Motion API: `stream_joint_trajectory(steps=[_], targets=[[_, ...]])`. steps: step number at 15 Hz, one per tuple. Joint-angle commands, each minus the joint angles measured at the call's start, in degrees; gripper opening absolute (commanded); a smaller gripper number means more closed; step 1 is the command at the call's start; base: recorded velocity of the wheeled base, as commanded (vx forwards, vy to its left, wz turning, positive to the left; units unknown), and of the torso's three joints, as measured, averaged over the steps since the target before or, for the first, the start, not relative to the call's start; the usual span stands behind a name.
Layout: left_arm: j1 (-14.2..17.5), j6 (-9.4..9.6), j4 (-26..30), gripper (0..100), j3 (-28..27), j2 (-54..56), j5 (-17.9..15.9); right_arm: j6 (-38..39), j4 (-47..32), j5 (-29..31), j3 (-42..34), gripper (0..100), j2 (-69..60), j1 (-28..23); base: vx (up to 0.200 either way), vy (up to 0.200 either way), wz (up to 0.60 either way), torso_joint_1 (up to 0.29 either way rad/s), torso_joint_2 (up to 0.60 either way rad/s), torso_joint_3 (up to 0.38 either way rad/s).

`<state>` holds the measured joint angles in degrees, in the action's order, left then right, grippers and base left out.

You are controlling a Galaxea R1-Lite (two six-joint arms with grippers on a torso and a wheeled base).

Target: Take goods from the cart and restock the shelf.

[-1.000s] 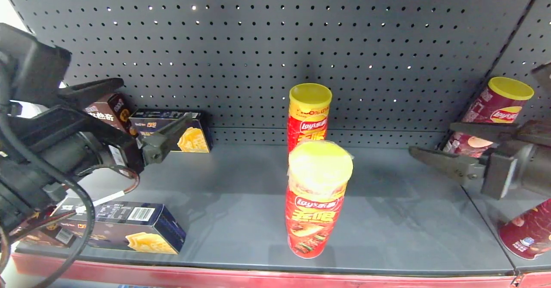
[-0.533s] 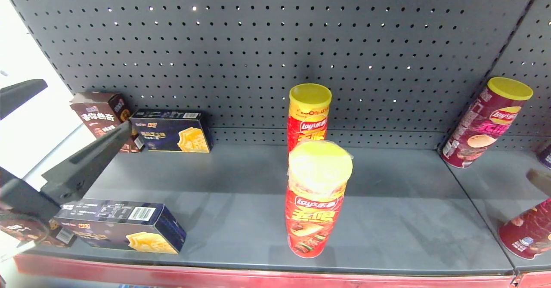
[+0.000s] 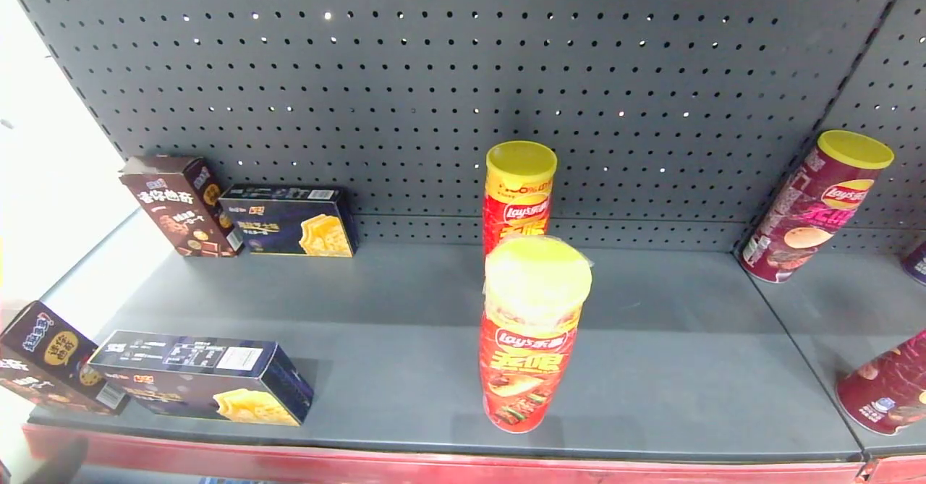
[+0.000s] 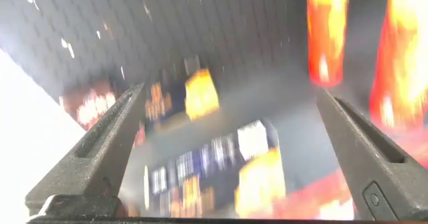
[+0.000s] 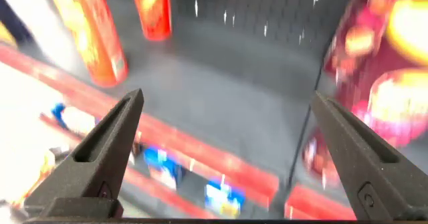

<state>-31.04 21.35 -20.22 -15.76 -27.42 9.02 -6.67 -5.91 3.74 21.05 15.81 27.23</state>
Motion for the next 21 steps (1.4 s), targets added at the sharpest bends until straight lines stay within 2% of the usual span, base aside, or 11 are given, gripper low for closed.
stream_joint_trajectory(steps=[1, 4, 7, 10, 11, 12, 14, 15, 17, 19, 21], targets=[[0.63, 0.80, 19.43, 100, 1.00, 20.74, 0.12, -0.01, -3.14, 0.12, -4.00, 100, -9.40, -0.43, 0.000, 0.000, 0.00, 0.000, 0.00, 0.000], [3.00, -0.69, 27.78, 100, 3.37, 27.42, 0.03, -0.01, -3.23, -0.05, -9.63, 100, -14.58, -1.66, 0.000, 0.000, 0.00, 0.000, 0.00, 0.000], [3.26, -0.78, 26.99, 100, 10.05, 27.42, 0.30, 0.08, -2.61, 0.30, -15.25, 100, -15.81, -3.24, 0.000, 0.000, 0.00, 0.000, 0.00, 0.000], [6.43, -1.22, 26.82, 100, 10.84, 27.42, 0.65, 1.04, -2.61, 1.62, -15.52, 100, -12.30, -6.84, 0.000, 0.000, 0.00, 0.000, 0.00, 0.000], [10.91, -3.33, 26.90, 100, 10.84, 27.42, 0.65, 3.15, -2.70, 1.88, -15.52, 100, -7.11, -13.35, 0.000, 0.000, 0.00, 0.000, 0.00, 0.000], [13.20, -4.29, 26.90, 100, 10.93, 27.42, 0.56, 3.15, -2.70, 1.79, -15.52, 100, -5.35, -17.74, 0.000, 0.000, 0.00, 0.000, 0.00, 0.000], [13.55, -4.38, 26.90, 100, 10.93, 27.42, 0.56, 3.24, -2.61, 1.88, -15.52, 100, -6.41, -22.22, 0.000, 0.000, 0.00, 0.000, 0.00, 0.000], [13.55, -4.29, 26.82, 100, 10.93, 27.42, 1.17, 5.17, -2.79, 2.50, -15.69, 100, -14.49, -28.11, 0.000, 0.000, 0.00, 0.000, 0.00, 0.000], [13.55, -4.12, 26.82, 100, 10.93, 27.42, 2.84, 8.07, -2.17, 10.06, -15.87, 100, -15.46, -27.23, 0.000, 0.000, 0.00, 0.000, 0.00, 0.000], [13.72, -4.12, 26.90, 100, 10.93, 27.24, 2.84, 7.72, -2.61, -6.99, -15.60, 100, -15.46, -27.23, 0.000, 0.000, 0.00, 0.000, 0.00, 0.000], [14.16, -4.21, 26.90, 100, 10.93, 25.48, 3.20, 7.81, -2.61, -7.96, -15.60, 100, -15.20, -27.15, 0.000, 0.000, 0.00, 0.000, 0.00, 0.000]])
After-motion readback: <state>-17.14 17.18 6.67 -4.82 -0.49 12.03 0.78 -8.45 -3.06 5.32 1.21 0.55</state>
